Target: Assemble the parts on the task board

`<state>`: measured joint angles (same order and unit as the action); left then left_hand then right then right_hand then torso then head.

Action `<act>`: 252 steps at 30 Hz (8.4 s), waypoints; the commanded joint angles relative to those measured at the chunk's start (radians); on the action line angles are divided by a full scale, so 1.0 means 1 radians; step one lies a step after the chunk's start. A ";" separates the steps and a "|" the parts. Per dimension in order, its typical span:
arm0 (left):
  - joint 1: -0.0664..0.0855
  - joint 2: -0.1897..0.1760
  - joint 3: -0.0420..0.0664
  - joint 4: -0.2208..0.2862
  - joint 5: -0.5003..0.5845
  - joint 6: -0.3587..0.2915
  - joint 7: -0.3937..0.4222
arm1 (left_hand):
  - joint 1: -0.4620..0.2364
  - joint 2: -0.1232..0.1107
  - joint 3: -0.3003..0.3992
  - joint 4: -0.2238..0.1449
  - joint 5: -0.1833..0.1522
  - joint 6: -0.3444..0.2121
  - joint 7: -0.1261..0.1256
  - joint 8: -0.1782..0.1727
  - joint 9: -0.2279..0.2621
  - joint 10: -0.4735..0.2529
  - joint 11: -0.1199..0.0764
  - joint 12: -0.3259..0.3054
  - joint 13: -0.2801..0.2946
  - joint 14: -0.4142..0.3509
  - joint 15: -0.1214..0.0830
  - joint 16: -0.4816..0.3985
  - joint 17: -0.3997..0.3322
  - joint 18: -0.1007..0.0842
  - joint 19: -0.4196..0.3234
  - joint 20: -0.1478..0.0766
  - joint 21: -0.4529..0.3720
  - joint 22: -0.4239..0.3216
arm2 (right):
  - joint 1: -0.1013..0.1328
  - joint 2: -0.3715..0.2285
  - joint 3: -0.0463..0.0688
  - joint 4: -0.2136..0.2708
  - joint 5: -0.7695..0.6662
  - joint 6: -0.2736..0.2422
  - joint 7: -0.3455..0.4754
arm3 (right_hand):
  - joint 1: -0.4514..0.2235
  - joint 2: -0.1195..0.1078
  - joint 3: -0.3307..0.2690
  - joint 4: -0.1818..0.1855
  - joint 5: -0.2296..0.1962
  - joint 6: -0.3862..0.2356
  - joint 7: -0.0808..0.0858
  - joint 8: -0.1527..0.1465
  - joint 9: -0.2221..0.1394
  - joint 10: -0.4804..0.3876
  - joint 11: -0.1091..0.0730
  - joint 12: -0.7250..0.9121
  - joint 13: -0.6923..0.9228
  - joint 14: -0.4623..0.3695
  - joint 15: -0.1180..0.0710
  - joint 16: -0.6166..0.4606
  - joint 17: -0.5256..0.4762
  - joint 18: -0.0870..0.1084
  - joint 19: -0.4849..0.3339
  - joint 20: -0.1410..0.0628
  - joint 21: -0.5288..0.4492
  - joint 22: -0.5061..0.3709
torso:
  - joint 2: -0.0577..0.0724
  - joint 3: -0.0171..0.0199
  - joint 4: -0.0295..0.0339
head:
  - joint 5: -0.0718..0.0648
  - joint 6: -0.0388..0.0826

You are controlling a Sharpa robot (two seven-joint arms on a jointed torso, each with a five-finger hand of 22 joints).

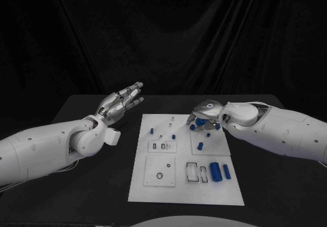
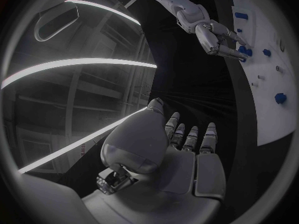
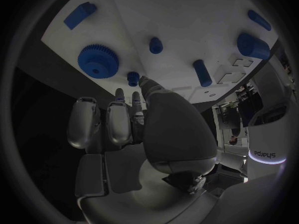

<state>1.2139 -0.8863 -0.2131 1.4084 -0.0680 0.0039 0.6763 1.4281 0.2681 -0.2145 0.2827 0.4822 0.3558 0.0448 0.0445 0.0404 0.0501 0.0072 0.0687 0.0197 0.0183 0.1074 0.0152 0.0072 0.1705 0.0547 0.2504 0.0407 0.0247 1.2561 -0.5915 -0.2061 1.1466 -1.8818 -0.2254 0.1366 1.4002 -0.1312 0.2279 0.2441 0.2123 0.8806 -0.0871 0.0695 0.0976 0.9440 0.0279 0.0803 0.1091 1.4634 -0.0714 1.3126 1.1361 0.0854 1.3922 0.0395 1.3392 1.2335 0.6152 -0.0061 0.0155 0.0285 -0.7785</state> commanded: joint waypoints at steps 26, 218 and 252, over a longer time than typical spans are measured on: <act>-0.005 0.001 0.001 -0.004 0.001 0.024 0.096 | 0.019 0.001 0.009 -0.005 0.016 0.008 0.004 0.006 0.002 0.003 0.010 0.007 0.001 0.003 0.009 0.004 0.002 0.011 0.001 0.008 0.006 0.002 | -0.025 0.046 0.001 -0.074 0.001 -0.014 0.014 | 0.046 0.004 0.043 -0.043 -0.006 0.068 0.026 0.026 0.029 0.049 -0.012 0.021 0.009 0.031 -0.005 -0.004 -0.016 -0.003 -0.005 -0.003 -0.002 0.005 | 0.000 -0.0004 0.0000 | -0.002 -0.013; -0.007 -0.025 0.001 -0.004 0.001 0.018 0.063 | 0.042 0.009 0.032 -0.012 0.033 0.064 0.024 0.017 0.007 0.014 0.031 0.024 0.004 0.011 0.018 0.009 0.004 0.011 0.011 0.022 0.014 0.004 | 0.049 0.166 0.001 -0.173 0.142 -0.196 -0.024 | -0.033 0.020 0.012 -0.047 -0.117 -0.100 0.028 0.019 -0.011 0.145 0.006 0.077 0.015 -0.054 0.019 -0.079 -0.157 0.009 -0.068 0.023 -0.090 0.022 | -0.002 -0.0035 -0.0044 | 0.004 -0.053; -0.013 -0.028 0.000 -0.008 0.001 0.029 0.064 | 0.046 0.010 0.036 -0.014 0.037 0.071 0.026 0.018 0.008 0.014 0.034 0.025 0.004 0.012 0.019 0.010 0.004 0.011 0.012 0.022 0.014 0.004 | -0.002 -0.058 0.000 -0.048 0.243 -0.078 -0.166 | -0.154 -0.031 -0.053 0.047 -0.122 0.010 0.131 0.015 0.201 0.627 -0.065 1.491 1.462 0.107 -0.015 0.258 0.435 -0.052 0.093 -0.012 0.121 0.266 | 0.001 -0.0028 -0.0030 | 0.005 -0.046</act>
<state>1.2021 -0.9147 -0.2137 1.3987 -0.0689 0.0211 0.6776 1.4631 0.2795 -0.1840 0.2689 0.5138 0.4183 0.0717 0.0592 0.0468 0.0624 0.0340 0.0880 0.0228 0.0289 0.1178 0.0189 0.0099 0.1704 0.0654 0.2680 0.0483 0.0279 1.2571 -0.6510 -0.2062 1.1016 -1.6186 -0.3184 0.0085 1.2483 -0.1537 0.1686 0.2896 0.0844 0.8945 0.0451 0.0879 0.2975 1.4667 -0.0447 1.5674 1.3079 1.4643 -0.0884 1.5679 1.3081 0.0537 1.4616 0.0235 1.4580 1.3080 0.6163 -0.0093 0.0125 0.0333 -0.8236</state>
